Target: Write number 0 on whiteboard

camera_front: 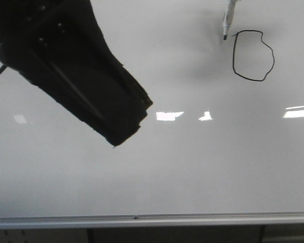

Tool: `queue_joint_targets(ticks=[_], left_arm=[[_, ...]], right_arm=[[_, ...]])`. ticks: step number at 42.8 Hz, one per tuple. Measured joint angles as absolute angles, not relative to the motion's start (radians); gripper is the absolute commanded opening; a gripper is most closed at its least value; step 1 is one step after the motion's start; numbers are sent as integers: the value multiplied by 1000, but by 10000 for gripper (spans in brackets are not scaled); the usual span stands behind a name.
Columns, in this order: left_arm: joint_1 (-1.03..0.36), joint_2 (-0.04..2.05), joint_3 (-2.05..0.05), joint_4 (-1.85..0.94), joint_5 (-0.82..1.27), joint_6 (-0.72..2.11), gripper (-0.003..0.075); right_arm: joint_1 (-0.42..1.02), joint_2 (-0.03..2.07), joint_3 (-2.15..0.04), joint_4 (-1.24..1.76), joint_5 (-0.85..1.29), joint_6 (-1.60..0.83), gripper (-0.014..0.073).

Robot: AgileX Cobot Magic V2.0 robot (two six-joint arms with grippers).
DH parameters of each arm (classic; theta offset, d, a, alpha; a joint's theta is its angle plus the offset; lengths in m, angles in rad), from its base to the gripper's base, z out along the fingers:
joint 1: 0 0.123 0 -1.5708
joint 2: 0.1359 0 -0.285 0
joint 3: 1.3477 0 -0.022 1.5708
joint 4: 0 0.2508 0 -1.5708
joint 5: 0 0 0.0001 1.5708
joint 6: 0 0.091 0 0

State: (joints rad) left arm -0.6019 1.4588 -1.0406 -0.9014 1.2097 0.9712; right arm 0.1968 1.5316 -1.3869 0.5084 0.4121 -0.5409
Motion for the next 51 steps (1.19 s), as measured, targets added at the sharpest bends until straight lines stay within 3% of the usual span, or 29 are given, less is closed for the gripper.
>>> queue_joint_targets(ticks=[11, 14, 18, 24, 28, 39, 51], left_arm=[[-602, 1459, -1041, -916, 1210, 971, -11], [-602, 1459, -1041, -932, 1210, 979, 50], [-602, 1459, -1041, -965, 1210, 1001, 222], [-602, 1459, -1041, -998, 1208, 1012, 591], [-602, 1459, -1047, -1000, 1208, 1015, 687], [-602, 1459, -1085, -1047, 1208, 1017, 602], [-602, 1459, -1087, -1103, 1208, 1017, 369]], right_arm=[[198, 1449, -1543, 600, 878, -543, -68], [198, 1433, -1549, 620, 995, -543, -68], [198, 1427, -1522, 678, 1110, -558, -68], [198, 1381, -1382, 812, 1166, -632, -68], [198, 1332, -1269, 898, 1179, -681, -68], [198, 1280, -1047, 1088, 1216, -809, -68], [198, 1280, -988, 1293, 1212, -929, -68]])
